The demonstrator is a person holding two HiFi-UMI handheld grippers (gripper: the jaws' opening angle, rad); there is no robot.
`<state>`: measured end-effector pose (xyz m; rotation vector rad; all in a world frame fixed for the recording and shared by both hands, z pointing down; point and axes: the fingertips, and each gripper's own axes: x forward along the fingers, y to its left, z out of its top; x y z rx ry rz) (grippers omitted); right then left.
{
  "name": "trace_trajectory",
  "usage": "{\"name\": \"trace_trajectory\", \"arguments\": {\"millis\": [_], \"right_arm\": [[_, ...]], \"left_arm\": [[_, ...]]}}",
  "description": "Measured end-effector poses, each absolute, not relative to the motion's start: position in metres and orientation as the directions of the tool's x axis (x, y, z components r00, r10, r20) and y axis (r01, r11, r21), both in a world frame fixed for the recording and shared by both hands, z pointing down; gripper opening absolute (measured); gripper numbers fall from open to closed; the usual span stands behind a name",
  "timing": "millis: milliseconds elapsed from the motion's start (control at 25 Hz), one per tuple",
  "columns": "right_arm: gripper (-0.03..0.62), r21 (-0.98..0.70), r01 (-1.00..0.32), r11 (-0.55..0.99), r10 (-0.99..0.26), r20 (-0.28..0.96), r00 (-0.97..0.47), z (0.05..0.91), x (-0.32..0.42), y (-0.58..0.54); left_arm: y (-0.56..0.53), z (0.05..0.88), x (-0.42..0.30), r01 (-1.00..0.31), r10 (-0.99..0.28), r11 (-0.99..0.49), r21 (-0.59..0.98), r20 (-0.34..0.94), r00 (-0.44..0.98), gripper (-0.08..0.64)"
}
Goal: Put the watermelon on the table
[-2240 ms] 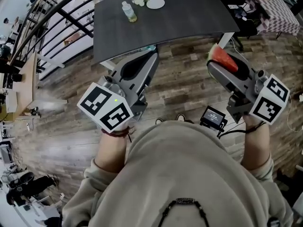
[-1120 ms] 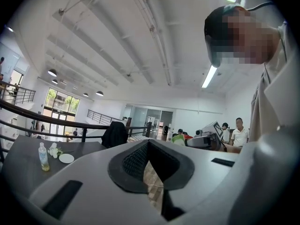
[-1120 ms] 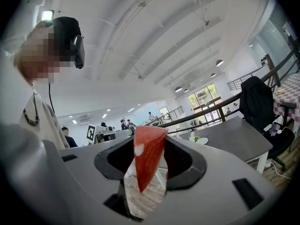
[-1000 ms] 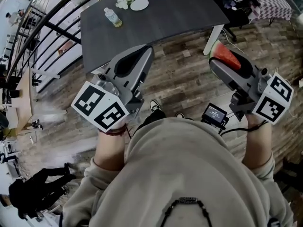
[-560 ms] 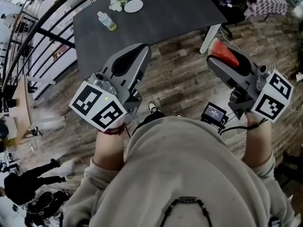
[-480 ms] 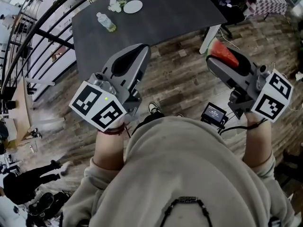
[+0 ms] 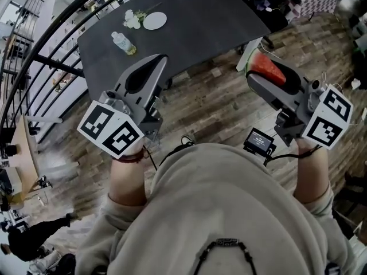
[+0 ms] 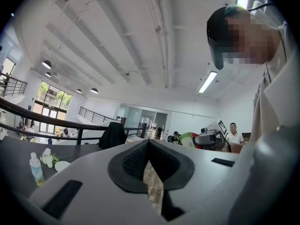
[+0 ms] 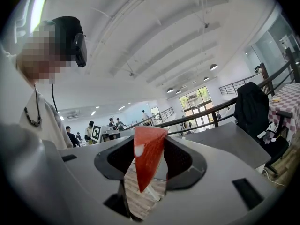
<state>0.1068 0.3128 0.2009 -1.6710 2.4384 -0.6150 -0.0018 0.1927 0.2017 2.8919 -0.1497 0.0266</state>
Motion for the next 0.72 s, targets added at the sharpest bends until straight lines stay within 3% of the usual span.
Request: {"name": "trace_trajectory", "arguments": {"millis": [360,720], "right_arm": [[0.204,-0.384,-0.884,0.266,-0.927,0.151,-0.344,0.196,0.083,0.254],[0.204,-0.381,-0.868,0.318,-0.899,0.169,-0.403,0.199,0.030,0.179]], "left_arm": [[0.136,0.210,-0.024,-0.063,-0.059,-0.963,0.263,0.024,0.998,0.008],[0.079,0.230,-0.091,-0.110,-0.111,-0.945,0.309,0.014,0.994,0.008]]}}
